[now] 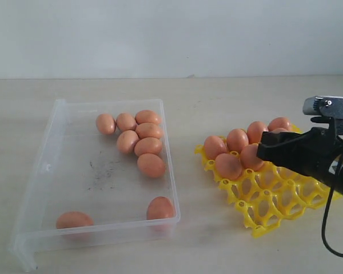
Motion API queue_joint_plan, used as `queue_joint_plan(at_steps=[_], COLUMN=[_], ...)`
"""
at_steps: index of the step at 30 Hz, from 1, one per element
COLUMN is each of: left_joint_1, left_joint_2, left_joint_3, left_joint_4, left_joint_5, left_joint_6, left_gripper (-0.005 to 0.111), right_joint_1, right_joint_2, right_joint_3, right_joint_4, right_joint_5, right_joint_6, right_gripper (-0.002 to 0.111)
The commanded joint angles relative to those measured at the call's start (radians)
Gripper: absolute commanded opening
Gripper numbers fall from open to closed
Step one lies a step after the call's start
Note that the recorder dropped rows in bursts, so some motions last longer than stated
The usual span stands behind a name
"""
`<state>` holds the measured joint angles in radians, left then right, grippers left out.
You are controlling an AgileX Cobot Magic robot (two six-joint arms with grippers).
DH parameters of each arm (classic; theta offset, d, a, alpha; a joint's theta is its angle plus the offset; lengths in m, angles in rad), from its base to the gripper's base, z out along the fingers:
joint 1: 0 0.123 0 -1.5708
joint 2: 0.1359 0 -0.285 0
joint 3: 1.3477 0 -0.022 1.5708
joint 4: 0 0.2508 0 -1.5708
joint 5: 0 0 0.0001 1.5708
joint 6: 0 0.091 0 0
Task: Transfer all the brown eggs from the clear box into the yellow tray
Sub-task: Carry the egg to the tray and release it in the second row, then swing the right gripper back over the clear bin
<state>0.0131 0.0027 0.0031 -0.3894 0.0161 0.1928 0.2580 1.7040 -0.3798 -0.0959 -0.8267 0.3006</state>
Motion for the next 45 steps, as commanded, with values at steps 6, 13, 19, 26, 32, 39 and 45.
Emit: queue_joint_plan(at_steps=[6,13,19,26,32,39,45], left_joint_1=[0.001,0.001,0.001,0.001,0.001,0.001,0.001], left_joint_2=[-0.003,-0.003,-0.003,-0.003,-0.003,-0.003,-0.003], left_joint_3=[-0.003,-0.003,-0.003,-0.003,-0.003,-0.003,-0.003], left_joint_4=[-0.011,-0.011,-0.011,-0.011,-0.011,-0.011,-0.011], left_joint_5=[-0.016,-0.016,-0.016,-0.016,-0.016,-0.016,-0.016], left_joint_6=[-0.007,-0.007,-0.007,-0.007,-0.007,-0.007,-0.007], left_gripper=[0.004,0.004,0.004,0.004,0.004,0.004,0.004], right_joint_1=[-0.008,-0.008,-0.008,-0.008,-0.008,0.117,0.416], right_joint_2=[0.160,0.171,0.171,0.171,0.044,-0.278,-0.260], right_joint_3=[-0.053,-0.086,-0.086,-0.086,-0.086,-0.126,-0.354], right_joint_4=[-0.007,0.053,0.109,0.038,0.038,-0.517,-1.476], right_joint_5=[-0.186,-0.071,-0.052,-0.047,-0.076,-0.008,0.454], right_joint_6=[-0.056,-0.171,-0.179,-0.124,-0.129,0.278,0.900], right_gripper=[0.000,0.000,0.000,0.045,0.062,0.003,0.000])
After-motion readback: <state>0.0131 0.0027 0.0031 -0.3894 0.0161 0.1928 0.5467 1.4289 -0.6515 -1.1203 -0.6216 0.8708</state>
